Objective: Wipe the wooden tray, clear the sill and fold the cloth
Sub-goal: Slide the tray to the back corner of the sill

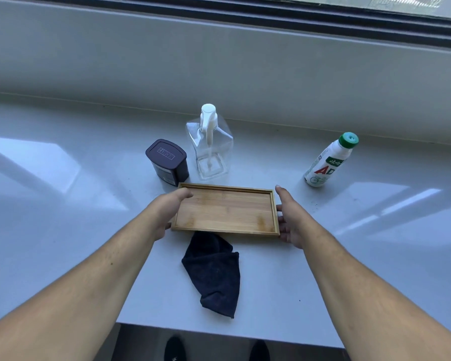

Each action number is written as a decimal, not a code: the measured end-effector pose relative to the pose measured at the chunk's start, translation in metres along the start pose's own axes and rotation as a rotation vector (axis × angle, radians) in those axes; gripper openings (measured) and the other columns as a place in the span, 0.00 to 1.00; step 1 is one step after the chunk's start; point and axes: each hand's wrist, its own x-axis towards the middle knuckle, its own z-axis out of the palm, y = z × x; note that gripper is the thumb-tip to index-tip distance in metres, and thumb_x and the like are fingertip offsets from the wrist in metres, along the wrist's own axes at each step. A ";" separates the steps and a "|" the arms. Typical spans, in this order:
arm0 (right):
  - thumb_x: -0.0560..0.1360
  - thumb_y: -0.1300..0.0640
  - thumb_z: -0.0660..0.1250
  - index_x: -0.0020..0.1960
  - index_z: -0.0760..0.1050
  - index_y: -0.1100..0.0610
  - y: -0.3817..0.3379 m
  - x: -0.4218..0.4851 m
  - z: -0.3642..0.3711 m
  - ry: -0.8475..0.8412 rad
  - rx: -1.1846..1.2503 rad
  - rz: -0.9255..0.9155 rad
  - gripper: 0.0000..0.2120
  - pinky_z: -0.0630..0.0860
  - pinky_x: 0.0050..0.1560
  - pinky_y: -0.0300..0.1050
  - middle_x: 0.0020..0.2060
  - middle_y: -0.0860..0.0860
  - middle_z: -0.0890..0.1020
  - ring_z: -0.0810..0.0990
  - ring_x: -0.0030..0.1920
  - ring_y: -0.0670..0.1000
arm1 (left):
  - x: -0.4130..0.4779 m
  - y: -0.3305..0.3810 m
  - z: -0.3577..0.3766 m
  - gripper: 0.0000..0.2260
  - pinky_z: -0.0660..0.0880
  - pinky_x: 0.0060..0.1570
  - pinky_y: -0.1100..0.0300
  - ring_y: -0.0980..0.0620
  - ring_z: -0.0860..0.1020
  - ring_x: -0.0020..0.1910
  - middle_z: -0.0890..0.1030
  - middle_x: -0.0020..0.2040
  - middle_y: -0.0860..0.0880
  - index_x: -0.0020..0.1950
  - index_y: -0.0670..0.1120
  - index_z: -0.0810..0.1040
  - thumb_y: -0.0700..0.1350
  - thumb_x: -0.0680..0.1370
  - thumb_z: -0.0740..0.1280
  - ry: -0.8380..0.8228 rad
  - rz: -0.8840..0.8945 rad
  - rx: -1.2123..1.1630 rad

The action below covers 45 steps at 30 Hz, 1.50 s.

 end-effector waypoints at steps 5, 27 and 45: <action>0.74 0.23 0.57 0.54 0.81 0.50 0.017 -0.038 -0.024 0.089 0.023 -0.021 0.33 0.77 0.40 0.46 0.43 0.51 0.87 0.85 0.42 0.53 | -0.028 -0.001 0.010 0.29 0.75 0.68 0.44 0.45 0.78 0.65 0.80 0.67 0.48 0.68 0.49 0.79 0.58 0.68 0.71 -0.098 0.004 0.009; 0.60 0.14 0.52 0.72 0.76 0.52 0.004 0.002 -0.419 0.361 0.100 -0.064 0.55 0.71 0.73 0.58 0.69 0.55 0.80 0.77 0.68 0.58 | -0.075 0.112 0.417 0.18 0.76 0.67 0.41 0.41 0.76 0.66 0.76 0.68 0.42 0.65 0.45 0.76 0.46 0.76 0.71 -0.314 0.067 0.165; 0.56 0.13 0.46 0.75 0.72 0.53 -0.147 0.193 -0.474 0.299 -0.119 -0.102 0.62 0.74 0.68 0.60 0.70 0.58 0.76 0.75 0.67 0.62 | 0.044 0.223 0.525 0.25 0.71 0.60 0.48 0.37 0.73 0.65 0.73 0.73 0.40 0.72 0.43 0.73 0.50 0.76 0.70 0.020 -0.003 0.120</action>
